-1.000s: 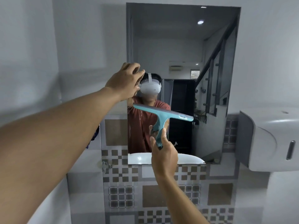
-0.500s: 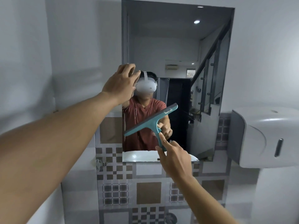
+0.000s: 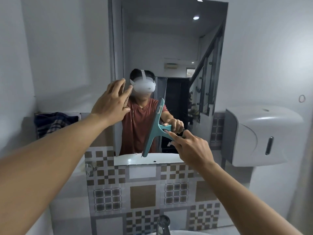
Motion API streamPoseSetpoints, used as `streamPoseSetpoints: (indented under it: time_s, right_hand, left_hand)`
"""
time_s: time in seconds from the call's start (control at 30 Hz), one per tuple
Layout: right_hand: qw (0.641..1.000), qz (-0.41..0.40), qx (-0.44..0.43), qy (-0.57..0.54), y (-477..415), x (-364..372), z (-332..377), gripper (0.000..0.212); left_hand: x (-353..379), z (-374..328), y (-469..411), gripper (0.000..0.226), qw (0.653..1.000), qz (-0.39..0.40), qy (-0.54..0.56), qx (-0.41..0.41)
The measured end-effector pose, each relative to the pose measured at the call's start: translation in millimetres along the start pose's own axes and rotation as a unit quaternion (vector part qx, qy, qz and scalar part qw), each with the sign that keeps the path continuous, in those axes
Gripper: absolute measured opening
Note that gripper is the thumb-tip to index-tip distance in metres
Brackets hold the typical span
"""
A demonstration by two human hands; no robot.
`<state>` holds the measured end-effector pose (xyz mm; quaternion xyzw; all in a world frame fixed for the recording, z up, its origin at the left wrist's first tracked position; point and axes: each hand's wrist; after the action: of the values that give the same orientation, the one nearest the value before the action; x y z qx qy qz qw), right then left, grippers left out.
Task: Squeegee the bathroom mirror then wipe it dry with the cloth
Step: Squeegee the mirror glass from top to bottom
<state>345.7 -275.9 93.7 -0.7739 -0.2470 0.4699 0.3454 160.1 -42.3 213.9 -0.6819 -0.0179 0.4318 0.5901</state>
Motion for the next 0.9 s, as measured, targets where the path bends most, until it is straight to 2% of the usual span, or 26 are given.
streamPoseSetpoints:
  time_s: [0.1, 0.37, 0.6, 0.9]
  right_hand:
    - [1.000, 0.006, -0.022, 0.005, 0, -4, -12, 0.033]
    - [0.997, 0.030, -0.044, 0.061, 8, -19, -45, 0.037]
    - [0.997, 0.027, 0.011, 0.068, 34, -31, -65, 0.038]
    - [0.996, 0.049, 0.072, 0.037, 59, -15, -56, 0.045]
  left_hand:
    - [1, 1, -1, 0.085, 1.000, 0.000, -0.001, 0.000]
    - [4, 1, -3, 0.087, 1.000, -0.006, -0.010, 0.001]
    - [3, 1, -1, 0.089, 1.000, -0.007, -0.002, 0.007]
    - [-1, 3, 0, 0.088, 1.000, -0.007, 0.013, 0.012]
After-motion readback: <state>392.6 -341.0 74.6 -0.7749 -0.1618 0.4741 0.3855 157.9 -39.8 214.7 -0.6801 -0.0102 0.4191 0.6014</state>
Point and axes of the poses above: each hand's wrist, its own y-axis away from the middle knuckle, its own x-axis out of the palm, z = x × y, and after that the axes turned 11 degrees about -x, right-handed
